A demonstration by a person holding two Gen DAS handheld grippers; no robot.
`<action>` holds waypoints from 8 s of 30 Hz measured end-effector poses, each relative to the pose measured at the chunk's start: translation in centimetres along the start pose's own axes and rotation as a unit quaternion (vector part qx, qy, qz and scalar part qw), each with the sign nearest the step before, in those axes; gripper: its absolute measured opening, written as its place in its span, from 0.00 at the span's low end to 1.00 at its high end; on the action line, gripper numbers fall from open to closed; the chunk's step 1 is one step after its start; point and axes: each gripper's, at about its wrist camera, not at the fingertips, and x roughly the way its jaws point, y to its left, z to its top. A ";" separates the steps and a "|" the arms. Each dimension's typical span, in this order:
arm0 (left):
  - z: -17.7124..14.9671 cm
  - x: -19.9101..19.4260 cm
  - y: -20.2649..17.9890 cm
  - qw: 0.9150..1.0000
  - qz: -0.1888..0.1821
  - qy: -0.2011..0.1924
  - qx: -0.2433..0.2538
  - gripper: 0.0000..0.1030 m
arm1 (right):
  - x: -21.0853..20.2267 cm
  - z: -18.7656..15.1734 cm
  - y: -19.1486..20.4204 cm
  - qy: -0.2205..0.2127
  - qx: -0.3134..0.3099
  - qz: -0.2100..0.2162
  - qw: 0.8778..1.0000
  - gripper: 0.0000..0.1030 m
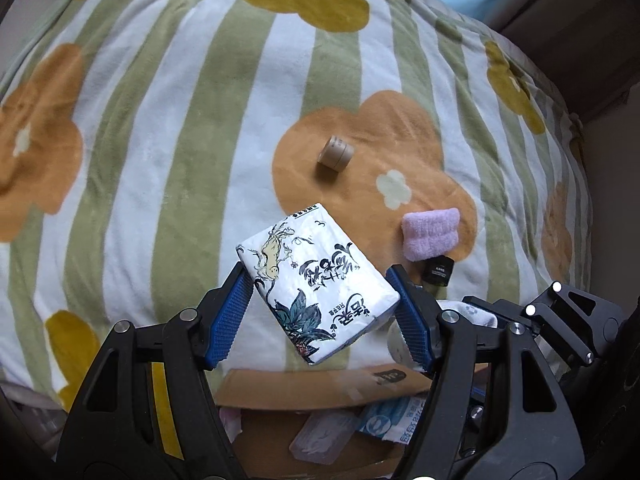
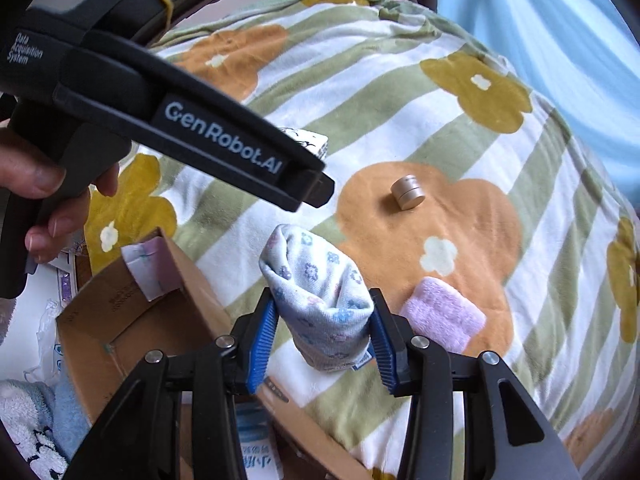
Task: Organize objects
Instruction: 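Carry tissue pack and cloth into the cardboard box and release both, then move both tools back toward the remaining items on the bed, then grasp the tan cylinder with left tool while right tool grasps the black jar, then carry the tan cylinder and black jar into the cardboard box and open both tools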
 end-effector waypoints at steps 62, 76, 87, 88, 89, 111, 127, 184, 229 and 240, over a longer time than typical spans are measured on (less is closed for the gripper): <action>-24.7 -3.5 -0.3 0.976 0.049 -0.099 0.186 1.00 | -10.1 -17.6 7.1 -0.048 0.239 -0.167 0.955 0.46; -24.9 -4.8 -0.2 0.972 0.059 -0.120 0.195 1.00 | -11.1 -18.0 5.9 -0.067 0.265 -0.147 0.951 0.83; -24.7 -4.4 -0.7 0.972 0.056 -0.110 0.200 1.00 | -11.0 -17.8 5.7 -0.066 0.259 -0.150 0.952 0.83; -24.7 -4.4 -0.7 0.972 0.054 -0.111 0.199 1.00 | -11.0 -17.8 5.6 -0.066 0.261 -0.149 0.952 0.83; -24.7 -4.4 -0.7 0.972 0.053 -0.112 0.199 1.00 | -11.0 -17.9 5.6 -0.066 0.262 -0.148 0.951 0.83; -13.9 -10.2 -2.7 0.945 0.069 -0.182 0.265 1.00 | -17.0 -12.2 0.6 -0.119 0.194 -0.134 0.965 0.83; 0.9 2.8 -1.5 0.950 -0.018 -0.099 0.297 1.00 | -4.9 -9.1 -8.7 -0.021 0.129 -0.054 0.990 0.83; 7.4 14.4 -1.5 0.960 -0.011 -0.061 0.273 0.25 | 5.2 -7.4 -12.2 0.039 0.094 0.004 0.995 0.29; -19.8 -9.1 -3.2 0.962 0.010 -0.168 0.214 0.25 | -12.7 -15.3 5.5 -0.091 0.219 -0.106 0.966 0.29; -24.5 -5.0 -1.8 0.968 0.036 -0.154 0.194 0.25 | -10.1 -18.5 8.0 -0.083 0.243 -0.085 0.963 0.29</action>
